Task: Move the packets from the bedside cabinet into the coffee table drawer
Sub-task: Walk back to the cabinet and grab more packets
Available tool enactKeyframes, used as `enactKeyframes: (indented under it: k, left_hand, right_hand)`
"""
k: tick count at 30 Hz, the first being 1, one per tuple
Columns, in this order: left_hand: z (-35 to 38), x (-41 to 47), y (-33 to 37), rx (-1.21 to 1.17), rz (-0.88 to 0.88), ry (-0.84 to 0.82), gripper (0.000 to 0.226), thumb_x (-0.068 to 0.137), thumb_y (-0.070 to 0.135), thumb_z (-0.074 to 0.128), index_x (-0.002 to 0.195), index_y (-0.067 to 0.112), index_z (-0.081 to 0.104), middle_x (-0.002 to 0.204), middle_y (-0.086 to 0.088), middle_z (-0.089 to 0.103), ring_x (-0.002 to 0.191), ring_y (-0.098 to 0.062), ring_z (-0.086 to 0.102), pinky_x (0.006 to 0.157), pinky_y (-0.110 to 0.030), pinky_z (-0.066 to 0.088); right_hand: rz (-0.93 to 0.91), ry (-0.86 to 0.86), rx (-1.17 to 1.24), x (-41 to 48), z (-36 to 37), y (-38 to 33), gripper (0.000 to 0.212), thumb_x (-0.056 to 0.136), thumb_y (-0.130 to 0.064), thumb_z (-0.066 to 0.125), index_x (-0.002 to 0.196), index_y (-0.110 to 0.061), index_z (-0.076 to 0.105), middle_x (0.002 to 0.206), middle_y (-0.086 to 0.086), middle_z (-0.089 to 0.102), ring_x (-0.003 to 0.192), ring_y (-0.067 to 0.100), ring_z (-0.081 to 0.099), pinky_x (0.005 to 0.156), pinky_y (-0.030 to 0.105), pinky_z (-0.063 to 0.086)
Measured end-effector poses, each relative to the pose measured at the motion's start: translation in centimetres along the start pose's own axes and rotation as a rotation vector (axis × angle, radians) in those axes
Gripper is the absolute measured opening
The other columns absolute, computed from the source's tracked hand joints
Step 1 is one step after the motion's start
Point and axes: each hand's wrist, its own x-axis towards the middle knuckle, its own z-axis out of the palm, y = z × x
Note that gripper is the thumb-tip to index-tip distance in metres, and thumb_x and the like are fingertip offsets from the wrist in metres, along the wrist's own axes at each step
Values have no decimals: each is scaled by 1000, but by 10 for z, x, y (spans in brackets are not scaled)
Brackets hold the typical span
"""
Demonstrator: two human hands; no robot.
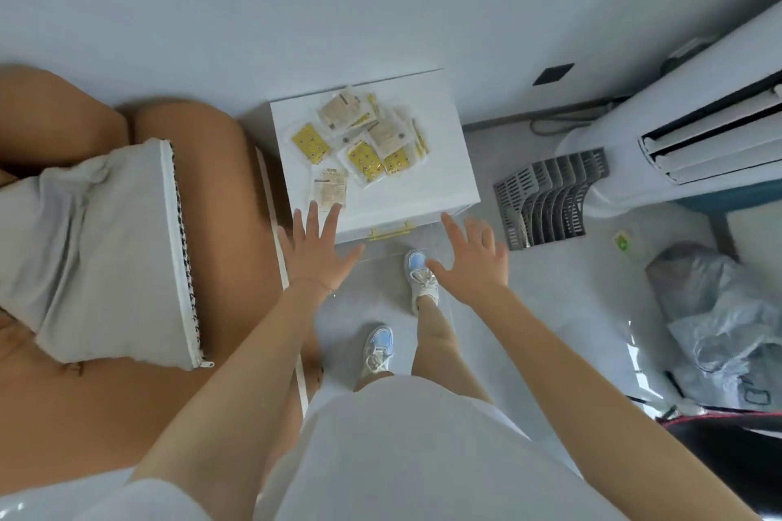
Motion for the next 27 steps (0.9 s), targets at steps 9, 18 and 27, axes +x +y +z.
enactKeyframes:
  k: [9, 18, 27]
  left_hand:
    - [-12, 78, 27, -70, -129, -56, 73, 91, 63, 31, 150, 34, -2, 159, -1, -14, 146, -27, -14, 116, -51, -10]
    - [21, 149, 0, -139, -253, -65, 75, 91, 63, 32, 150, 34, -4, 159, -5, -12, 146, -30, -11, 115, -50, -9]
    - [86, 249, -29, -235, -234, 18, 80, 89, 64, 36, 149, 34, -6, 158, -3, -18, 145, -23, -17, 114, -46, -13]
  right_hand:
    - [-124, -50, -73, 103, -47, 1, 79, 93, -60, 39, 152, -35, -7, 163, 0, -2, 149, 28, -2, 117, 45, 14]
    - [-137, -111, -65, 199, -18, -12, 79, 93, -60, 40, 153, -33, -4, 163, 3, -1, 149, 30, 1, 119, 47, 15]
    - [-21, 13, 173, 305, 39, -21, 87, 88, -63, 48, 154, -29, 2, 163, 0, 1, 149, 28, 3, 116, 48, 20]
